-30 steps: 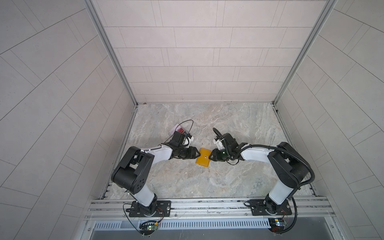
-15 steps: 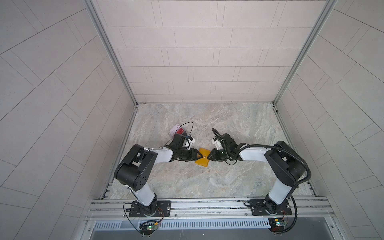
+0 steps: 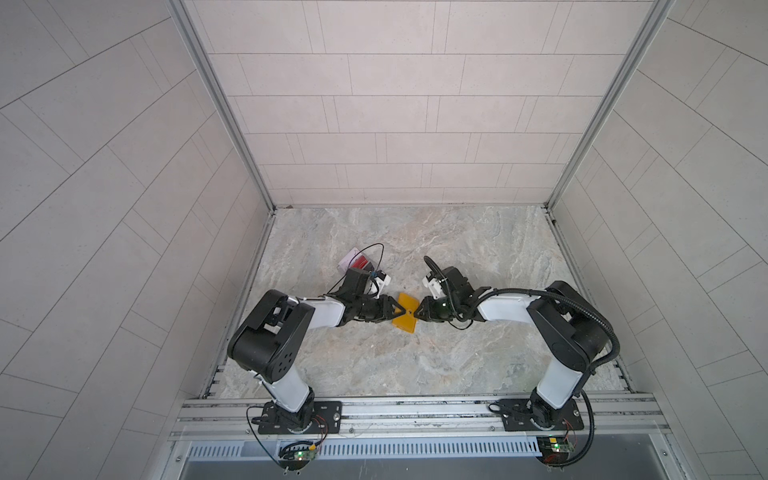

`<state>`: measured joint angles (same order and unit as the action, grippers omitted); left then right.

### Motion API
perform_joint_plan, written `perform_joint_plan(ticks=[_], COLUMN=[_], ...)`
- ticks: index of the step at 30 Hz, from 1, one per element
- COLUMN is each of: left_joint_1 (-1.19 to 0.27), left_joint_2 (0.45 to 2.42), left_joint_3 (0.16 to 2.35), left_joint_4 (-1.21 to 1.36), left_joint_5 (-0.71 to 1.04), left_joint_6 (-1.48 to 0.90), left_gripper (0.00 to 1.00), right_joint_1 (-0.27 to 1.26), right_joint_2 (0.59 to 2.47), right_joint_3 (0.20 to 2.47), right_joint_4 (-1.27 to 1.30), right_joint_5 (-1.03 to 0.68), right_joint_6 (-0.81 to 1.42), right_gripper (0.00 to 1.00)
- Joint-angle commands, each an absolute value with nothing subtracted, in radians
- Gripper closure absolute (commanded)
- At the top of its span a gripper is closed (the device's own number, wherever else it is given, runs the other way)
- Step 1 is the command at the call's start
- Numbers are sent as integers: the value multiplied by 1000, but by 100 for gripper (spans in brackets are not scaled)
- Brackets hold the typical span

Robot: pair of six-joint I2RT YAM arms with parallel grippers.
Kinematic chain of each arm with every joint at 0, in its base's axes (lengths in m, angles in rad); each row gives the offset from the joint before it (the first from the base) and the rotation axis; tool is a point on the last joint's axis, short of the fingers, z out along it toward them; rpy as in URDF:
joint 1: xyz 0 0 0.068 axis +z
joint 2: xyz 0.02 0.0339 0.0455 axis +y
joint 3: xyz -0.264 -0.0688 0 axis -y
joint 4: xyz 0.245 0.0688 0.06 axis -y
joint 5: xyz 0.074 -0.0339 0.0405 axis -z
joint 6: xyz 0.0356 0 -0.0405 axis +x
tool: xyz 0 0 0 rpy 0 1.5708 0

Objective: Take the credit cards out of the card holder

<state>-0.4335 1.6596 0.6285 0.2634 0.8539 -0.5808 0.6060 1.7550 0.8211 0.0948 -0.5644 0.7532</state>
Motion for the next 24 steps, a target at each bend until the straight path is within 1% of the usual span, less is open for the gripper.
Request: perform_joint_plan(ticks=[1, 8, 12, 15, 17, 19, 24], left_joint_1=[-442, -448, -452, -452, -452, -452, -460], left_joint_2=[1641, 1622, 1613, 1589, 1554, 1518, 1437], left_joint_3=[624, 627, 630, 648, 645, 655, 691], left_joint_4=[309, 317, 313, 232, 210, 153, 51], left_joint_5=[907, 901, 884, 829, 789, 730, 599], left_joint_6=[-582, -600, -609, -578, -566, -546, -511], left_gripper=[67, 76, 84, 92, 91, 92, 98], right_joint_1=[614, 614, 615, 614, 614, 614, 614], right_joint_2=[1775, 1769, 1744, 1661, 1592, 1527, 1445], right_joint_3=[827, 829, 833, 823, 839, 865, 940], right_joint_4=[80, 81, 50, 4, -81, -176, -309], right_joint_5=[-546, -544, -532, -474, -410, -354, -342], right_joint_6=[767, 761, 747, 725, 681, 631, 556], right_gripper=[75, 75, 77, 77, 76, 73, 66])
